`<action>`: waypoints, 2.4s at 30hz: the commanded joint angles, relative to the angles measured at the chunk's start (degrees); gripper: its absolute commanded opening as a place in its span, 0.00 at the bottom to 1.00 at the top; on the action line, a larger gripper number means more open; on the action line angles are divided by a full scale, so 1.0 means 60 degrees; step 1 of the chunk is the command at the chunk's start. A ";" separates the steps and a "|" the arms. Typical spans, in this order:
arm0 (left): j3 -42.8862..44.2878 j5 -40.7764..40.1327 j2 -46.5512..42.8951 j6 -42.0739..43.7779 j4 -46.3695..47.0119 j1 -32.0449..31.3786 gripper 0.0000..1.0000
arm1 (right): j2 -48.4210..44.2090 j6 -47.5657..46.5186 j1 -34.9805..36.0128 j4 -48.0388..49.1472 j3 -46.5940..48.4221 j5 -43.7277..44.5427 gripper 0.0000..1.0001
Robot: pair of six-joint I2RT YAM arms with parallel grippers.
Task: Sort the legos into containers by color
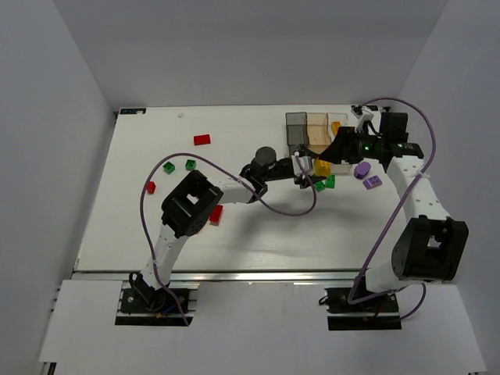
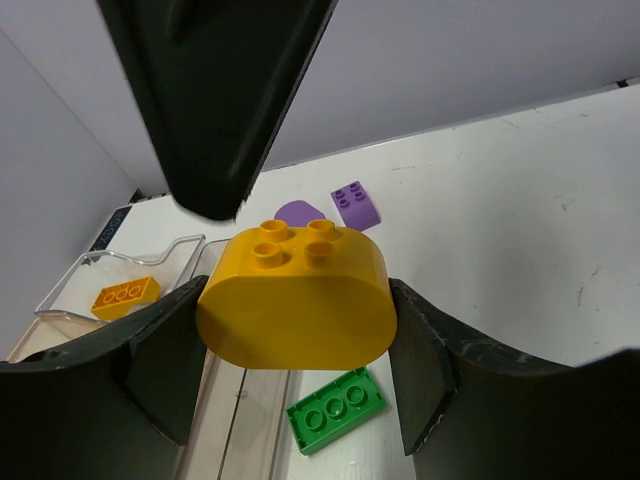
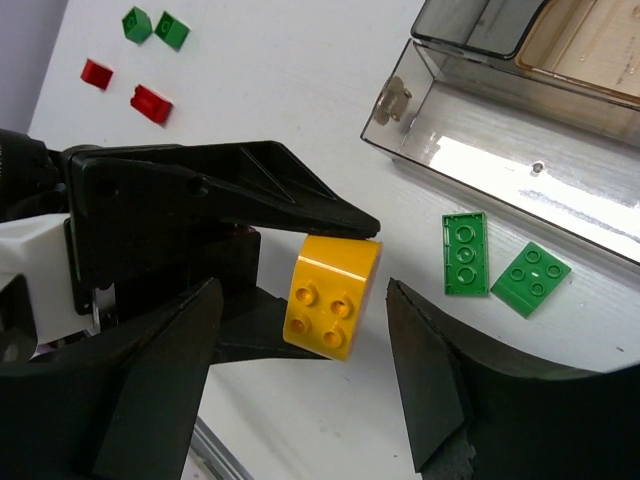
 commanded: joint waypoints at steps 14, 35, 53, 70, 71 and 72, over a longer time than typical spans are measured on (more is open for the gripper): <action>0.0310 -0.0828 -0.0764 0.0625 -0.0414 -0.0174 0.00 | -0.0129 -0.1216 0.1116 -0.0054 -0.0590 0.2341 0.71; -0.1331 -0.2232 -0.2066 -0.0531 0.0334 0.0030 0.98 | 0.0427 -0.0967 0.1160 0.0488 0.0492 0.2941 0.00; -0.2210 -0.7580 -0.6721 -0.3577 -0.8467 0.0031 0.95 | 0.4629 -0.1070 0.0999 0.0563 0.4780 0.7013 0.00; -0.4583 -0.9074 -1.1030 -0.7180 -1.2849 0.0031 0.98 | 0.7282 -0.1758 0.0970 -0.0142 0.7393 0.7952 0.53; -0.4743 -0.9118 -1.1148 -0.7328 -1.2952 0.0031 0.98 | 0.7312 -0.1787 0.0970 -0.0185 0.7422 0.7966 0.54; -0.4803 -0.9249 -1.1237 -0.7460 -1.3170 0.0031 0.98 | 0.7370 -0.1788 0.0941 -0.0215 0.7437 0.7952 0.59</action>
